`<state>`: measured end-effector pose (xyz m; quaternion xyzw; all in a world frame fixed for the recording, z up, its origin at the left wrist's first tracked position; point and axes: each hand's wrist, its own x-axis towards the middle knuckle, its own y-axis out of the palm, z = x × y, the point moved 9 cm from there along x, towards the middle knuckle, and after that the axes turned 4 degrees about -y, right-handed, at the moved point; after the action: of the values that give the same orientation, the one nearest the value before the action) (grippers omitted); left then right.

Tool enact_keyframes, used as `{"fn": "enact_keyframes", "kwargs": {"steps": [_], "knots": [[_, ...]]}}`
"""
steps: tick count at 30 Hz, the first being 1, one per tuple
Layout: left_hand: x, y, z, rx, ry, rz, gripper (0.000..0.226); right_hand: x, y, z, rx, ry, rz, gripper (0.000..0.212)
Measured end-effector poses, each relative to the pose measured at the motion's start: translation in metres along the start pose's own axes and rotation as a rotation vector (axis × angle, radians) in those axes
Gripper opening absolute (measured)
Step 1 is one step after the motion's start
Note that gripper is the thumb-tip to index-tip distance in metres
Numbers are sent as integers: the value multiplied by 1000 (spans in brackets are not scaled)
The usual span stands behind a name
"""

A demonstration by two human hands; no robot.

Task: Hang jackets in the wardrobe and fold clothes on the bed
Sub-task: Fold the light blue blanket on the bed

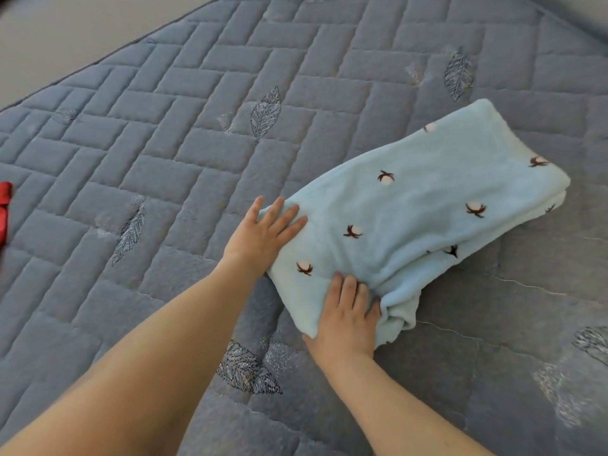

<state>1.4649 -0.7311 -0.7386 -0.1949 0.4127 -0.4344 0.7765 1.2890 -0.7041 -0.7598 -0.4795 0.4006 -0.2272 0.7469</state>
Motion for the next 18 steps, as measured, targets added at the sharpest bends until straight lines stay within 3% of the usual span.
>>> {"fn": "enact_keyframes", "kwargs": {"steps": [4,8,11,13,16,18], "knots": [[-1,-10,-9,-75,24,-13,98,14,-6,1,-22,-6,8,81],[-11,-39,-17,-68,84,-82,61,27,-24,-17,175,-33,45,40],[-26,-45,-18,-94,91,54,41,27,-31,-29,305,-37,185,21],[-49,-44,-27,-148,103,264,36,8,-27,-36,337,-12,400,30],[-106,-46,-59,-137,275,623,35,-63,-13,-52,467,173,937,54],[-142,-57,-69,-109,361,840,34,-112,-24,-65,519,295,1191,59]]}}
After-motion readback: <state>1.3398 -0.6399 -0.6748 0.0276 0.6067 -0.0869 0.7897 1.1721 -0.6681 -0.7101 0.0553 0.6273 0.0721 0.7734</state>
